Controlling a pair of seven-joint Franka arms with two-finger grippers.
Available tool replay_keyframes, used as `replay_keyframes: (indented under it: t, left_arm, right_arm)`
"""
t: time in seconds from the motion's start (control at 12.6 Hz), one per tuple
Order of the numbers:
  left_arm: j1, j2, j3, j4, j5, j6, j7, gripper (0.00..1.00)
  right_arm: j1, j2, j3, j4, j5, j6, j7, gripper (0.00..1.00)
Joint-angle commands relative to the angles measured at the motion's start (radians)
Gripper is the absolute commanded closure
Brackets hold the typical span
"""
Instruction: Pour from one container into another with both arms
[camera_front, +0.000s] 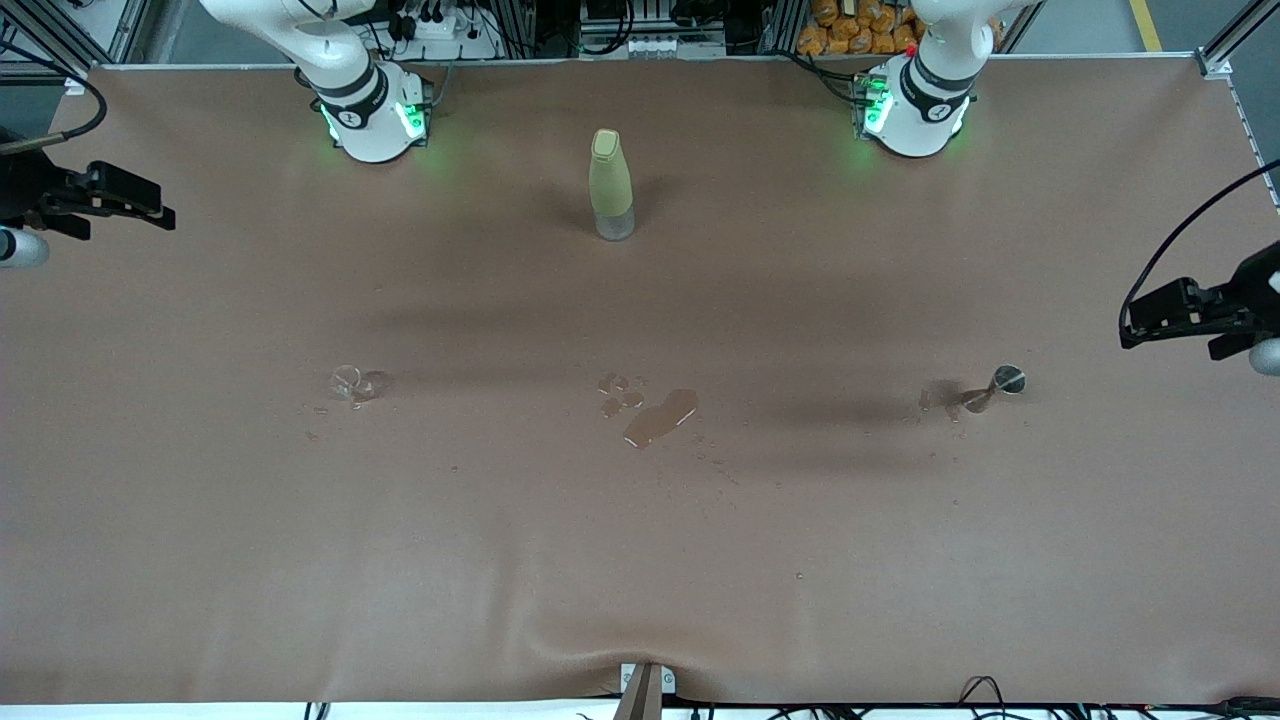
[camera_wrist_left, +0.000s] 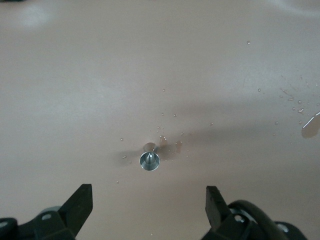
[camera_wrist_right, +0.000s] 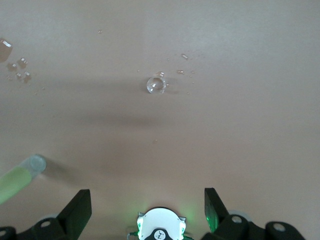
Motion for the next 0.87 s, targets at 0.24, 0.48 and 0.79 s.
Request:
replay_keyframes:
  t: [0.24, 0.48, 0.79]
  left_arm:
    - [-0.19, -0.116, 0.107, -0.046, 0.032, -0.081, -0.18, 0.0]
    - [-0.241, -0.124, 0.123, -0.043, 0.034, -0.132, -0.277, 0.0]
    - [-0.32, -0.129, 0.199, -0.048, 0.034, -0.141, -0.276, 0.0]
  right_arm:
    - [-0.01, -0.038, 0.006, -0.05, -0.045, 0.048, 0.031, 0.0]
    - [-0.109, -0.078, 0.094, -0.096, -0.042, 0.061, 0.027, 0.0]
    - [-0.234, -0.081, 0.206, -0.096, -0.042, 0.055, 0.029, 0.0]
